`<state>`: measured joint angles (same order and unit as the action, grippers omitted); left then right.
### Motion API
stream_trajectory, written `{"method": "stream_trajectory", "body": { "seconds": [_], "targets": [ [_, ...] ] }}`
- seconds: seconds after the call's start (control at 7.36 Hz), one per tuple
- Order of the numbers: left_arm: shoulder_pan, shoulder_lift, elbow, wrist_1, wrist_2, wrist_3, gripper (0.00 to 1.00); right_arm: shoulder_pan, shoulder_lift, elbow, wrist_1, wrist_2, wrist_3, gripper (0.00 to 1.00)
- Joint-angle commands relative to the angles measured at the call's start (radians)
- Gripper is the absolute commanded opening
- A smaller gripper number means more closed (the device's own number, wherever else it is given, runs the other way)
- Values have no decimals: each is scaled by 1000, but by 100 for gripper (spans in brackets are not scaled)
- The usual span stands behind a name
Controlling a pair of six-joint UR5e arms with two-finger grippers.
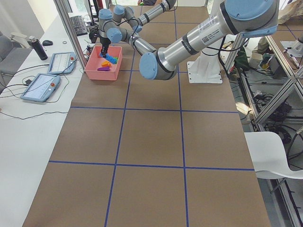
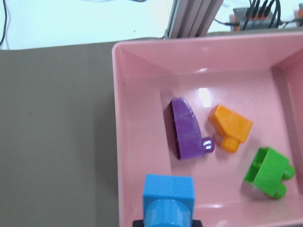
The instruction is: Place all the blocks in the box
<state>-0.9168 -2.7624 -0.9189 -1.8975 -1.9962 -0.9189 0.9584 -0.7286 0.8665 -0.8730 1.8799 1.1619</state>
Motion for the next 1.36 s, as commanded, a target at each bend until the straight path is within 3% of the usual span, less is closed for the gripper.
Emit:
{"method": "stream_trajectory", "body": {
  "seconds": [0.0,0.14,0.27,0.41,0.54,0.68,0.81,0.95,1.09,1.22],
  "targets": [
    [9,-66,170,-157,82,-52,0,-21,14,-38,22,-11,13,100],
    [35,-107,271,-237,156,-89,0,-41,26,-50,25,-31,15,100],
    [42,-109,291,-255,166,-87,0,-59,28,-84,57,-48,13,100],
    [42,-111,290,-256,166,-86,99,-60,28,-104,86,-48,15,100],
    [39,-118,278,-256,162,-87,100,-60,31,-118,86,-48,15,72],
    [27,-117,249,-247,156,-87,100,-60,31,-127,85,-47,10,1],
    [12,-115,232,-246,146,-78,100,-55,34,-127,85,-42,6,0],
    [-16,-103,194,-212,73,-43,100,-31,38,-127,81,-9,-34,0],
    [-40,-65,96,-92,10,38,100,32,47,-124,72,78,-100,0],
    [-57,29,-58,13,-10,114,100,61,89,-107,8,102,-105,0]
  ]
}}
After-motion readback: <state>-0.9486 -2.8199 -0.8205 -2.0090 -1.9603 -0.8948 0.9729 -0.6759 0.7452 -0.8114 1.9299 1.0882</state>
